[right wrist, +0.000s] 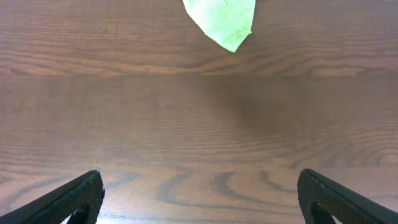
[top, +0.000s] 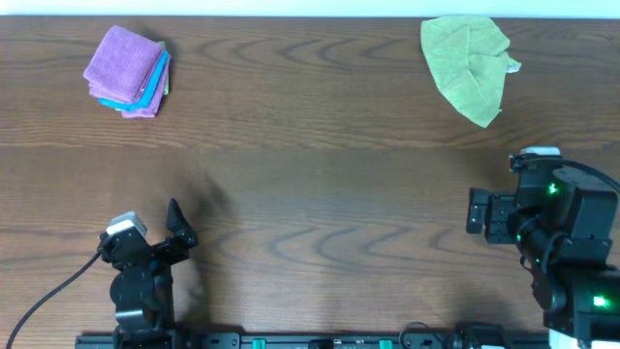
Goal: Fold the cloth
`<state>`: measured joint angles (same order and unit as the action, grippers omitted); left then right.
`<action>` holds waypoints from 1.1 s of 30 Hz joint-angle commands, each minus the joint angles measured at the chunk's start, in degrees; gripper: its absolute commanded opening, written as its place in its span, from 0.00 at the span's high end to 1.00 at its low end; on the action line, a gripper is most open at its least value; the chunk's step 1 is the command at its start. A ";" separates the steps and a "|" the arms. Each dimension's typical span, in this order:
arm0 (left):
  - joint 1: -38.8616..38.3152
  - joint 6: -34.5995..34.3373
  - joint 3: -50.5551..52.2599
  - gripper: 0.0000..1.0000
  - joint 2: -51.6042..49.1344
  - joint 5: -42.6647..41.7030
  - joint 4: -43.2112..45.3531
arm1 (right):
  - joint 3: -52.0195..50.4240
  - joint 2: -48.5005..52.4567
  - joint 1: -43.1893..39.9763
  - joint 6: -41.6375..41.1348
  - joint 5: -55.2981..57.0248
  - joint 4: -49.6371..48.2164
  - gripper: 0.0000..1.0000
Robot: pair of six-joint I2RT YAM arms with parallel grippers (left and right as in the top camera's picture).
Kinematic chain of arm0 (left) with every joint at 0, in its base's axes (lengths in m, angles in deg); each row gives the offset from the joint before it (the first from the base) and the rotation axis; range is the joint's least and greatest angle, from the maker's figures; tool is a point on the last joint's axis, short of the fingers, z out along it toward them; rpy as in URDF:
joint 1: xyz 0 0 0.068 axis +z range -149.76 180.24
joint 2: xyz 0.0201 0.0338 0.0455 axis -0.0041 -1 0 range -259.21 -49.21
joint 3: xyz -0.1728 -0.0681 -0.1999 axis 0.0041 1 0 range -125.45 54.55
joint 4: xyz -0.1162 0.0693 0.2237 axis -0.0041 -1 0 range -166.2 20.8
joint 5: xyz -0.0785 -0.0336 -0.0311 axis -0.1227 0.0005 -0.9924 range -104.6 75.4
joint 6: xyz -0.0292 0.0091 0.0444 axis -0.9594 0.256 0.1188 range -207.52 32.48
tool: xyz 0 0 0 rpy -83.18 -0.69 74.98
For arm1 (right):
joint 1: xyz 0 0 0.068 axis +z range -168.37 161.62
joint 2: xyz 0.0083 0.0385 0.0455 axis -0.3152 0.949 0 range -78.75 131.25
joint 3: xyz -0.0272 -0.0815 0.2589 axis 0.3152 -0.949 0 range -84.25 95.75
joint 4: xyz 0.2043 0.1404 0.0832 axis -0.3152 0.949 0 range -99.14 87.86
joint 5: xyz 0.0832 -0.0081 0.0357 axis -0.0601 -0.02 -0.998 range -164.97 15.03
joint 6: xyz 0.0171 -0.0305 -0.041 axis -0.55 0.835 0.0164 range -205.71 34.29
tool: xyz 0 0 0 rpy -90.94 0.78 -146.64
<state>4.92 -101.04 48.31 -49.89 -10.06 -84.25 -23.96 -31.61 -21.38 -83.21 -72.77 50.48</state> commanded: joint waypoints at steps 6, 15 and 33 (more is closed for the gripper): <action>-0.22 -0.24 1.57 0.05 0.44 1.01 -0.09 | 0.22 -0.35 -0.28 1.05 4.07 0.42 0.01; -0.22 -0.24 1.57 0.04 0.44 1.01 -0.09 | -8.31 -12.44 4.17 1.88 -6.64 -16.15 0.01; -0.22 -0.24 1.57 0.05 0.44 1.01 -0.09 | -43.01 -42.21 6.29 1.86 -6.78 -31.17 0.01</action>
<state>4.95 -101.04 48.39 -49.81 -9.84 -83.99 -64.48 -72.35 -14.82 -82.09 -79.13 19.99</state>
